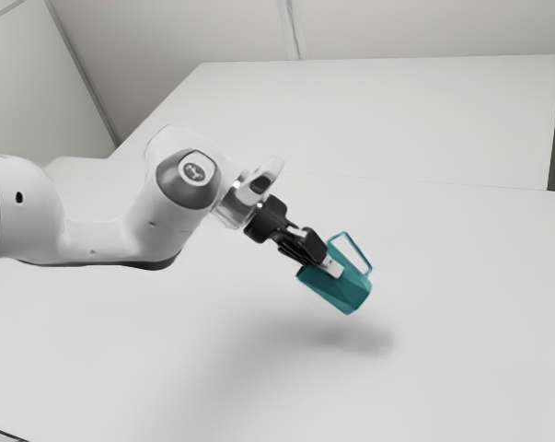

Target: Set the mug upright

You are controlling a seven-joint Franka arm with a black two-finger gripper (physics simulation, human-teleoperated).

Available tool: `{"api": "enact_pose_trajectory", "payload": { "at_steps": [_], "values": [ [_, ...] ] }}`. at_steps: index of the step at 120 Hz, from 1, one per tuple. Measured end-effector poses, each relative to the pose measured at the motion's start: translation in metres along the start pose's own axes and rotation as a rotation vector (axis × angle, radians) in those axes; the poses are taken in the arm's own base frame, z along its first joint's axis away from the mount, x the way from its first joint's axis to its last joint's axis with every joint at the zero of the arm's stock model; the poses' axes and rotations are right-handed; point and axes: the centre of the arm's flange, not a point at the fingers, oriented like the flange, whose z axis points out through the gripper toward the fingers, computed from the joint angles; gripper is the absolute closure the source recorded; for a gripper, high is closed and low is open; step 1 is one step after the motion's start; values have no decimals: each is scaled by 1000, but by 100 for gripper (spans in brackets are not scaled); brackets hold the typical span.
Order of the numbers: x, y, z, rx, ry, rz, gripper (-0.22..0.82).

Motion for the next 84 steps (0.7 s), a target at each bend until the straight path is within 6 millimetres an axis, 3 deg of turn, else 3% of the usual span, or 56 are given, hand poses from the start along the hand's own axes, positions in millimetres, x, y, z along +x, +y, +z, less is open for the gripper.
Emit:
{"api": "enact_pose_trajectory", "payload": {
  "at_steps": [11, 28, 50, 64, 74, 84],
  "values": [
    [9, -2, -27, 149, -62, 84, 74],
    [29, -34, -106, 399, -121, 104, 74],
    [35, -74, -158, 581, -175, 20, 74],
    [43, -99, -168, 633, -206, -42, 74],
    [36, -116, -159, 645, -231, -88, 74],
    [23, -120, -147, 677, -255, -101, 74]
  ]
}}
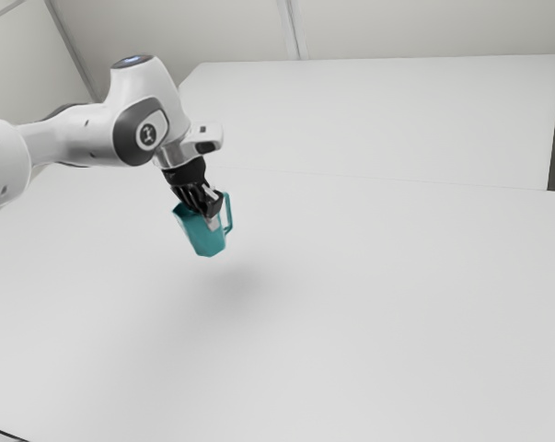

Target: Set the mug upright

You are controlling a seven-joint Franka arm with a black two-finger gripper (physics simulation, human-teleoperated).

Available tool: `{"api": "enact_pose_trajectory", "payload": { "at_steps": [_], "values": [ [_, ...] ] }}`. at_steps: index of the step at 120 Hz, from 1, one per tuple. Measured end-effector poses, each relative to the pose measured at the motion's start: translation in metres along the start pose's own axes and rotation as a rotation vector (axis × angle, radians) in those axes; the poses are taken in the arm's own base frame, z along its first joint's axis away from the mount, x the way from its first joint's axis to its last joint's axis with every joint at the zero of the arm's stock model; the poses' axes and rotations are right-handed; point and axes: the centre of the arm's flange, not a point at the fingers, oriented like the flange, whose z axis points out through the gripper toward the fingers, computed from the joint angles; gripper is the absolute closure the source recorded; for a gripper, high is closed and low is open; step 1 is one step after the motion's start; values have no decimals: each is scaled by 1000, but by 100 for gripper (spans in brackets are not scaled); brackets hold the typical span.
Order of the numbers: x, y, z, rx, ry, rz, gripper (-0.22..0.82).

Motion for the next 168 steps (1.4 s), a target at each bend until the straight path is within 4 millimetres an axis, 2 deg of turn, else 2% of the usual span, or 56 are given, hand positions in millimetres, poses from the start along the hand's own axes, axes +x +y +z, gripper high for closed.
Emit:
{"api": "enact_pose_trajectory", "payload": {
  "at_steps": [12, 25, 45, 56, 91, 98, 103, 116, 130, 143, 156, 168],
  "values": [
    [-12, 10, 28, 26, -23, -8, 74],
    [-12, 15, 45, 63, -11, -9, 74],
    [-11, 4, 69, 79, -9, -55, 74],
    [-14, -1, 77, 82, -10, -82, 74],
    [-13, 2, 101, 80, -26, -119, 74],
    [-12, 3, 101, 79, -24, -124, 69],
    [-12, 4, 100, 79, -21, -126, 61],
    [-11, 7, 93, 81, -7, -131, 38],
    [-13, 11, 67, 81, 26, -141, 22],
    [-8, 14, 33, 73, 54, -151, 13],
    [11, 14, -9, 66, 72, -158, 8],
    [38, 4, -46, 61, 78, -169, 5]
  ]
}}
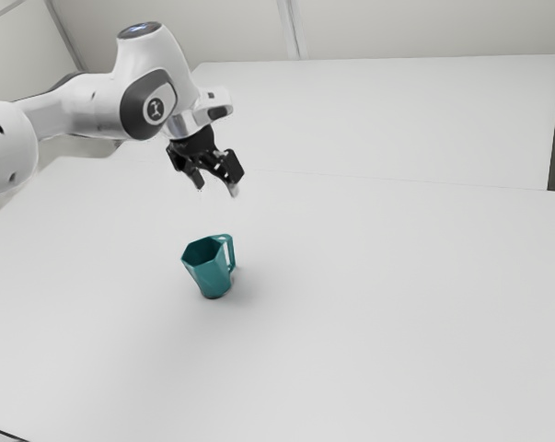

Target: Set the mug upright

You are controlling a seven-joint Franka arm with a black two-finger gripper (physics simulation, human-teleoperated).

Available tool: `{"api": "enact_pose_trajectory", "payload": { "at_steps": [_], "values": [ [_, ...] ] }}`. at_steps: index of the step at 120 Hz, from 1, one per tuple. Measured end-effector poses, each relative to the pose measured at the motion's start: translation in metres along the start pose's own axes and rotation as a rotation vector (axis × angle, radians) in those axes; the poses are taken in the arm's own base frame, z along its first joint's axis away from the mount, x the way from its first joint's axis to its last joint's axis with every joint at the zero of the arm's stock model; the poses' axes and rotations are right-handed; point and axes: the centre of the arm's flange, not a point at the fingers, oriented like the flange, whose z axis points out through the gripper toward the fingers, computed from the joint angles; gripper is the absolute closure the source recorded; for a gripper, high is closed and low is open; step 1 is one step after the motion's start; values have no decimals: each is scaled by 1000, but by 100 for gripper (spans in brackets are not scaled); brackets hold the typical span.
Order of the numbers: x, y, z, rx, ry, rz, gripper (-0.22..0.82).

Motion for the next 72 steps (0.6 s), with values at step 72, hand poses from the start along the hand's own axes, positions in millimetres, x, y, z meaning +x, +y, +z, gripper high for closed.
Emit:
{"api": "enact_pose_trajectory", "payload": {
  "at_steps": [72],
  "values": [
    [16, -9, -71, -10, -100, 7, 0]
  ]
}}
